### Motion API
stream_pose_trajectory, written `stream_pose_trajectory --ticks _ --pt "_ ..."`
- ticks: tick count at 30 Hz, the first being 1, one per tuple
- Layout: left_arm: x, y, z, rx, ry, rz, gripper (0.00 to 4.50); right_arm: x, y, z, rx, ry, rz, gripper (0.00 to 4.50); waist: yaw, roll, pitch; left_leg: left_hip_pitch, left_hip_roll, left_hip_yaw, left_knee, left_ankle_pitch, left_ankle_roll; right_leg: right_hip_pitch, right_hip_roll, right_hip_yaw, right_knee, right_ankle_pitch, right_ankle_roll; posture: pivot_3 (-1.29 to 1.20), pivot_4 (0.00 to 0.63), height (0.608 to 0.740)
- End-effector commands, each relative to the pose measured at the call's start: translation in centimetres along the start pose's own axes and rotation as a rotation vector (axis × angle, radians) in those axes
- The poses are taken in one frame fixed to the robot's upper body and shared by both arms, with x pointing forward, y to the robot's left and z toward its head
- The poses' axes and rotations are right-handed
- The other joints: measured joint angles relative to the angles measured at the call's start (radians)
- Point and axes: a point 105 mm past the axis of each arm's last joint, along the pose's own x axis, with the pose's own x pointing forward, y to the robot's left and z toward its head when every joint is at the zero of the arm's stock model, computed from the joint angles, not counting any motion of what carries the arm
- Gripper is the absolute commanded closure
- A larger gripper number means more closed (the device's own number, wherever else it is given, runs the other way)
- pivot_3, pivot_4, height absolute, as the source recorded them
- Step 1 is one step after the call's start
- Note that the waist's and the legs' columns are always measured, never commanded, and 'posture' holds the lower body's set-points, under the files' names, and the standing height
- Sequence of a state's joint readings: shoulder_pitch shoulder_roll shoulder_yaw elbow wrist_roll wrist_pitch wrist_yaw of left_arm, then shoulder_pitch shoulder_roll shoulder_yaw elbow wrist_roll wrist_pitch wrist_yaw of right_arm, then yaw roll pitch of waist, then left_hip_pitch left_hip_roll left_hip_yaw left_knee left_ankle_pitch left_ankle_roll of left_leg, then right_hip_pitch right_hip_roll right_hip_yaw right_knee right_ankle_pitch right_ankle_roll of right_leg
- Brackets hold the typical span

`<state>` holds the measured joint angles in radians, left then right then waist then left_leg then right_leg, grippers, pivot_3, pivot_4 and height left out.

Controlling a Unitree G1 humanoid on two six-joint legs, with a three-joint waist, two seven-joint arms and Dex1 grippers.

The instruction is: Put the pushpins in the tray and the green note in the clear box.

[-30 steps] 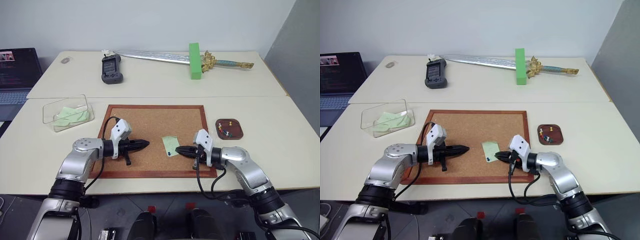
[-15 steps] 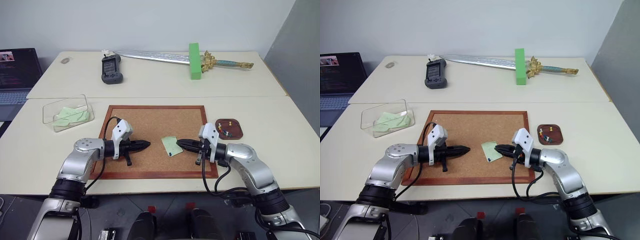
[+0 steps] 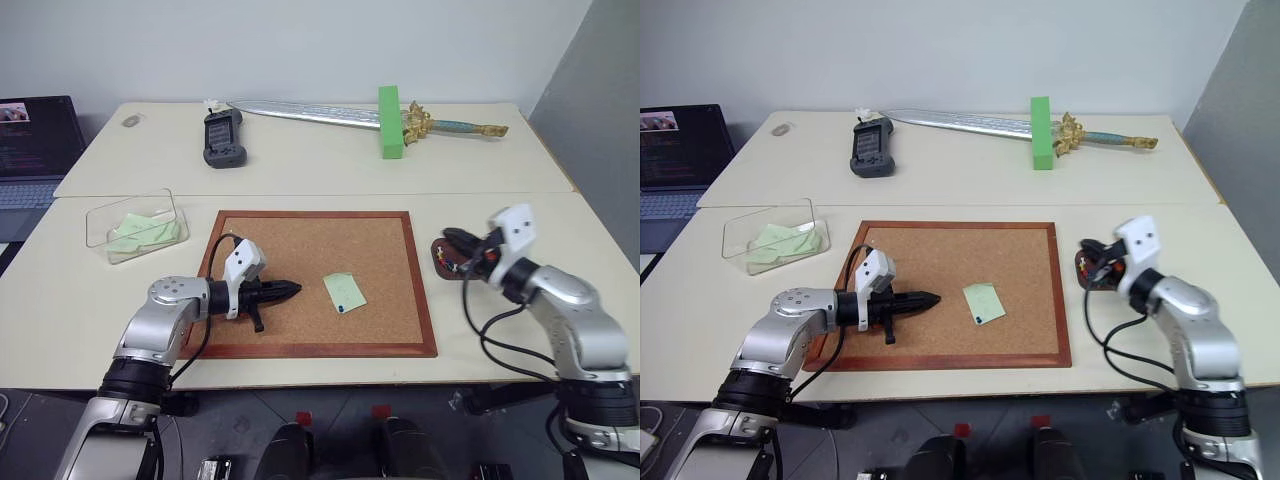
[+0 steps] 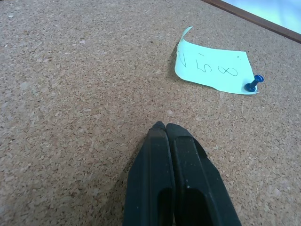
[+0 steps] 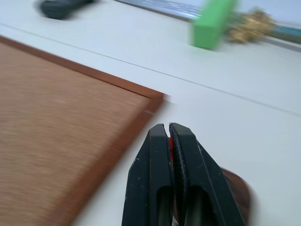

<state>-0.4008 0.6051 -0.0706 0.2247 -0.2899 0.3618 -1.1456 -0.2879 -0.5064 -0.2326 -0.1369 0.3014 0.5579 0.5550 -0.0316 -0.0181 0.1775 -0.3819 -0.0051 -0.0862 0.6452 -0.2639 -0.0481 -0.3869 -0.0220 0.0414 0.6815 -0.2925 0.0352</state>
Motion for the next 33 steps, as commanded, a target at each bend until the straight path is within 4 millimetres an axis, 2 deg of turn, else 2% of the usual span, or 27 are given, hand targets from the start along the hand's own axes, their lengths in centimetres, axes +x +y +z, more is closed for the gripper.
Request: stream_pose_trajectory --ticks 1,6,13,30,31,32,33 --pt "0.7 -0.6 -0.7 -0.013 0.024 -0.031 4.5 -0.1 -2.4 -0.7 0.069 0.021 -0.121 4.46 0.0 0.0 0.0 0.0 0.0 0.0 0.0 0.0 0.0 0.0 0.0 0.0 0.0 0.0 0.0 0.0 0.15 0.74" --pt "0.7 -0.5 -0.6 -0.007 0.026 -0.036 4.5 0.8 -3.5 -1.6 0.111 0.044 -0.179 4.46 -0.001 0.0 0.0 0.001 0.0 0.002 0.001 0.0 0.0 0.0 0.0 0.002 0.0 0.0 0.0 0.0 0.15 0.74" --pt "0.4 -0.4 -0.5 -0.003 0.029 -0.031 4.5 2.0 -2.1 -2.5 0.119 0.05 -0.136 4.46 0.0 0.0 0.0 0.0 0.0 0.001 0.0 0.0 0.0 0.0 0.0 0.001 0.0 0.0 0.0 0.0 0.15 0.74" --pt "0.3 -0.2 -0.4 0.001 0.029 -0.025 4.5 2.9 -1.0 -4.5 0.099 0.096 -0.128 4.46 -0.001 0.0 0.0 0.001 0.0 0.002 0.001 0.0 0.0 0.001 0.0 0.001 0.0 0.0 0.0 0.0 0.15 0.74" --pt "0.3 -0.2 -0.4 0.001 0.03 -0.025 4.5 2.9 -1.0 -4.5 0.101 0.095 -0.128 4.02 -0.001 0.0 0.0 0.001 0.0 0.002 0.001 0.0 0.0 0.001 0.0 0.001 0.0 0.0 0.0 0.0 0.15 0.74" --pt "0.3 -0.2 -0.4 0.001 0.03 -0.026 4.5 2.9 -1.0 -4.5 0.1 0.095 -0.129 3.94 -0.001 0.0 0.0 0.001 0.0 0.002 0.001 0.0 0.0 0.001 0.0 0.001 0.0 0.0 0.0 0.0 0.15 0.74" --pt "0.3 -0.2 -0.4 0.001 0.03 -0.026 4.5 2.8 -1.1 -4.5 0.1 0.096 -0.129 3.66 -0.001 0.0 0.0 0.001 0.0 0.002 0.001 0.0 0.0 0.001 0.0 0.001 0.001 0.0 0.0 0.0 0.15 0.74"
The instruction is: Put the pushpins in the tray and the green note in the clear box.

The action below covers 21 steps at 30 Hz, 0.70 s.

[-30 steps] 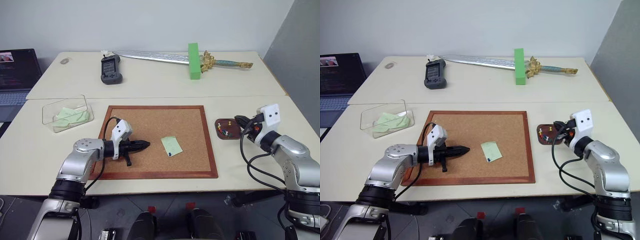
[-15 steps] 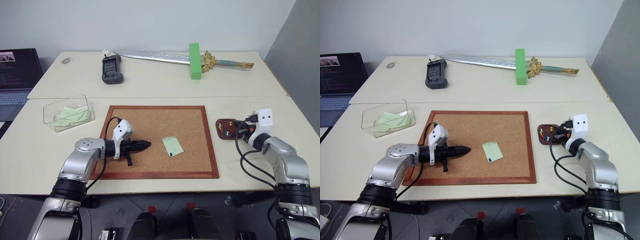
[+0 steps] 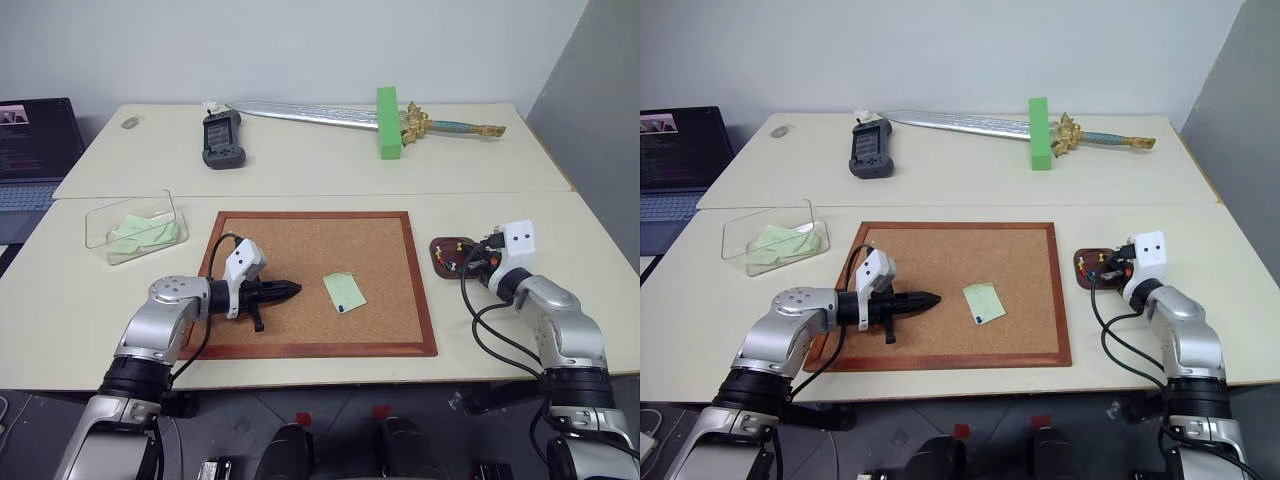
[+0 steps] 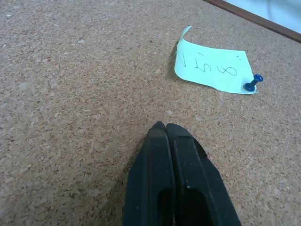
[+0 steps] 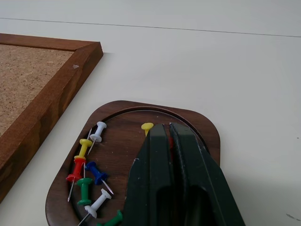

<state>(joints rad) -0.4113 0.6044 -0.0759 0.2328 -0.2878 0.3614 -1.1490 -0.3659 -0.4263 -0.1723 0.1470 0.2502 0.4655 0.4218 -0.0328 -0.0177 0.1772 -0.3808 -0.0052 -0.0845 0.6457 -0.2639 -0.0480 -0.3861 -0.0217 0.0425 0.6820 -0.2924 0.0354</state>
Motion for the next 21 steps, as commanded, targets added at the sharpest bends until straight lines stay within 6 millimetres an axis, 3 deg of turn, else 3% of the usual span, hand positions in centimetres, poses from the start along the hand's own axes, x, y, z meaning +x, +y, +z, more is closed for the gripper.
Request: stream_pose_trajectory --ticks 1,10,21 --pt "0.2 -0.3 -0.5 -0.002 0.028 -0.022 4.5 0.0 0.0 0.0 -0.005 -0.003 -0.003 3.47 0.0 0.0 0.0 0.0 0.0 0.0 0.0 0.0 0.0 0.0 0.0 0.0 0.0 0.0 0.0 0.0 0.15 0.74" --pt "0.3 -0.2 -0.5 -0.001 0.026 -0.021 4.5 -0.3 -0.5 0.3 -0.016 -0.006 -0.012 1.7 0.001 0.0 0.0 0.0 0.0 0.0 0.0 0.0 0.0 0.0 0.0 0.0 0.0 0.0 0.0 0.0 0.15 0.74" --pt "0.3 -0.3 -0.6 -0.003 0.025 -0.021 4.5 -2.0 -0.8 2.0 -0.063 -0.04 0.01 1.7 0.001 0.0 0.0 -0.001 0.0 -0.001 0.0 0.0 0.0 0.0 0.0 0.0 0.0 0.0 0.0 0.0 0.15 0.74"
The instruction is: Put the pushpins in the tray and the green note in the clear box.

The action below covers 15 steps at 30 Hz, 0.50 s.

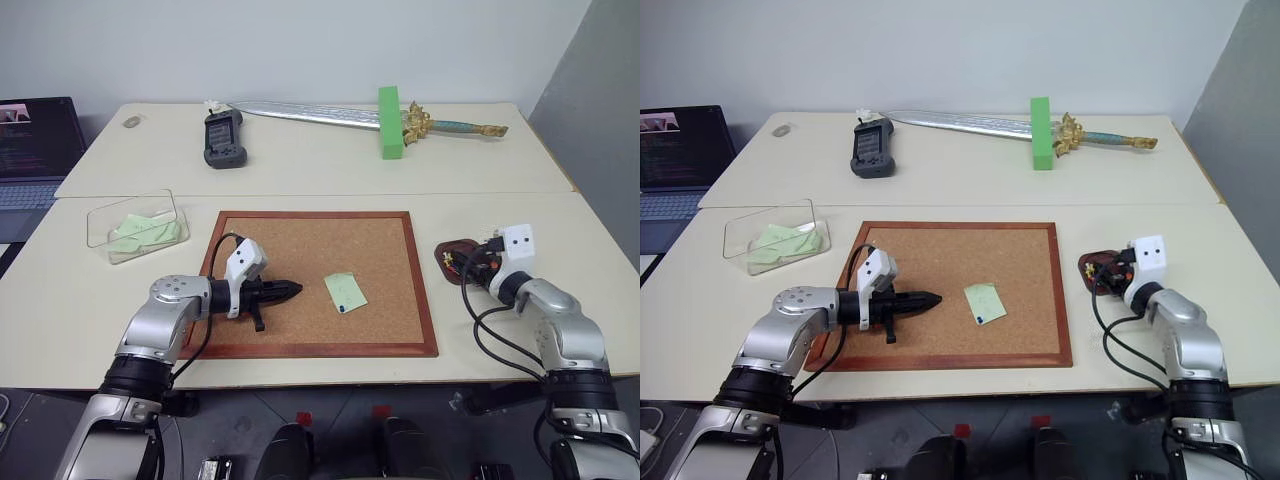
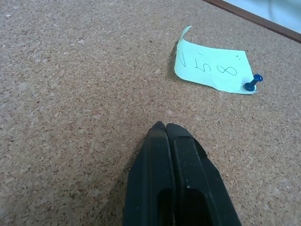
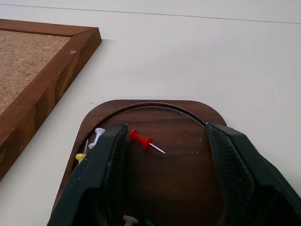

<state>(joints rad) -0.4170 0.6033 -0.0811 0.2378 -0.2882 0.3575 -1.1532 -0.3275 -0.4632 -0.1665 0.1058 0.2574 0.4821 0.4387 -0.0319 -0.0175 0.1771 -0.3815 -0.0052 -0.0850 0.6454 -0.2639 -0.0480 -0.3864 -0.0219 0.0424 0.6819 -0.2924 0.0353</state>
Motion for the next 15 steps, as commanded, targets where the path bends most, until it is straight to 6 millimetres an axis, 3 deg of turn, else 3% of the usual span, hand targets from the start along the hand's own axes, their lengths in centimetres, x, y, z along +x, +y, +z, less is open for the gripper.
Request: stream_pose_trajectory --ticks 1,7,10,15 --pt "0.2 -0.2 -0.6 -0.007 0.026 -0.014 4.5 -1.4 -0.5 2.7 -0.036 -0.073 0.006 1.7 0.0 0.0 0.0 0.0 0.0 0.0 0.0 0.0 0.0 0.0 0.0 0.0 0.0 0.0 0.0 0.0 0.15 0.74" --pt "0.5 -0.3 -0.5 -0.006 0.022 -0.02 4.5 -2.2 0.6 5.0 -0.052 -0.131 0.08 1.7 0.0 0.0 0.0 0.0 0.0 0.0 0.0 0.0 0.0 0.0 0.0 0.0 0.0 0.0 0.0 0.0 0.15 0.74" --pt "0.6 -0.3 -0.5 -0.004 0.022 -0.021 4.5 -3.2 2.9 6.0 -0.113 -0.161 0.24 1.7 0.001 0.0 0.0 0.0 0.0 0.0 0.0 0.0 0.0 0.0 0.0 0.0 0.0 0.0 0.0 0.0 0.15 0.74" --pt "0.5 -0.2 -0.5 -0.003 0.025 -0.023 4.5 -5.2 6.7 5.9 -0.247 -0.131 0.5 1.7 0.003 0.0 0.0 0.0 0.0 -0.001 0.0 0.0 0.0 0.001 0.0 -0.001 -0.001 0.0 0.0 0.0 0.15 0.74"
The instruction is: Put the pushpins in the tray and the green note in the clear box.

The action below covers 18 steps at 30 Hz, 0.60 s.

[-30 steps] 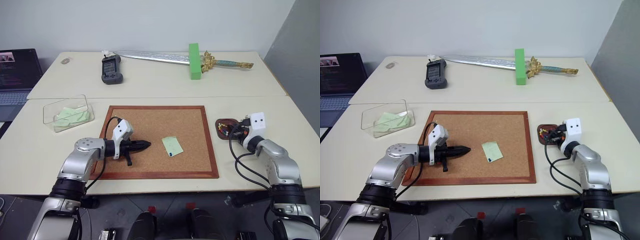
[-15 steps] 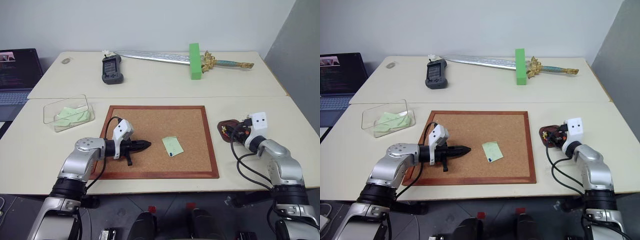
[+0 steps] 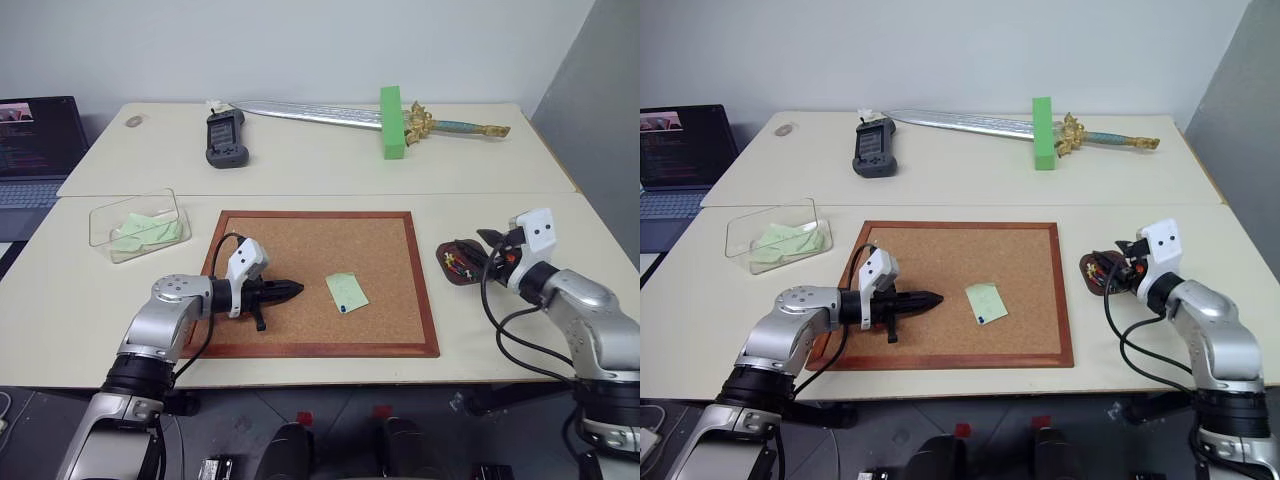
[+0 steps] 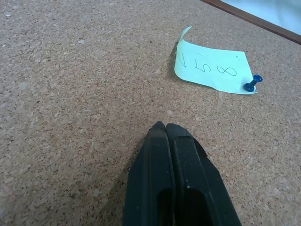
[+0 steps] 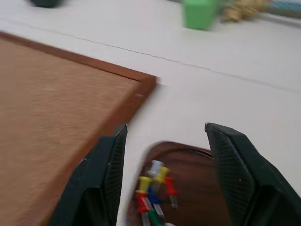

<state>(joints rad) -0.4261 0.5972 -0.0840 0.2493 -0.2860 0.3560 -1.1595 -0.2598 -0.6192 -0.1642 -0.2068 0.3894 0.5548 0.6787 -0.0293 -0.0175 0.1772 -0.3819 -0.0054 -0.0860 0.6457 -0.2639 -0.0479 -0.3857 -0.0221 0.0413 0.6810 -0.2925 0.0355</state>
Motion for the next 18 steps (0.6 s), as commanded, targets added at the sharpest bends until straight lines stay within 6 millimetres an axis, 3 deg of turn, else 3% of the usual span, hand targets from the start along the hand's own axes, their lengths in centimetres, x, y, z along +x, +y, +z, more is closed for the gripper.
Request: stream_pose_trajectory --ticks 1,4,8,18 --pt "0.3 -0.1 -0.6 -0.001 0.028 -0.015 4.5 -0.4 3.7 1.5 -0.083 -0.026 0.218 1.7 0.0 0.0 0.0 0.0 0.0 0.0 0.0 0.0 0.0 0.0 0.0 0.0 0.0 0.0 0.0 0.0 0.15 0.74" --pt "0.3 -0.1 -0.6 0.0 0.028 -0.015 4.5 -0.1 6.1 1.8 -0.091 -0.026 0.328 1.7 -0.001 0.0 0.0 0.0 0.0 0.0 0.0 0.0 0.0 0.0 0.0 0.0 0.0 0.0 0.0 0.0 0.15 0.74" --pt "0.4 -0.1 -0.6 0.001 0.026 -0.016 4.5 1.8 10.9 1.3 -0.068 -0.047 0.477 1.7 -0.002 0.0 0.0 0.001 0.0 -0.001 0.0 0.0 0.0 0.0 0.0 0.0 0.0 0.0 0.0 0.0 0.15 0.74" --pt "0.1 -0.4 -0.8 0.002 0.031 -0.02 4.5 4.5 14.8 -1.1 -0.096 -0.05 0.639 1.7 -0.001 -0.001 0.0 0.001 0.0 -0.002 0.0 0.0 0.0 0.0 0.0 -0.001 0.0 0.0 0.0 0.0 0.15 0.74"
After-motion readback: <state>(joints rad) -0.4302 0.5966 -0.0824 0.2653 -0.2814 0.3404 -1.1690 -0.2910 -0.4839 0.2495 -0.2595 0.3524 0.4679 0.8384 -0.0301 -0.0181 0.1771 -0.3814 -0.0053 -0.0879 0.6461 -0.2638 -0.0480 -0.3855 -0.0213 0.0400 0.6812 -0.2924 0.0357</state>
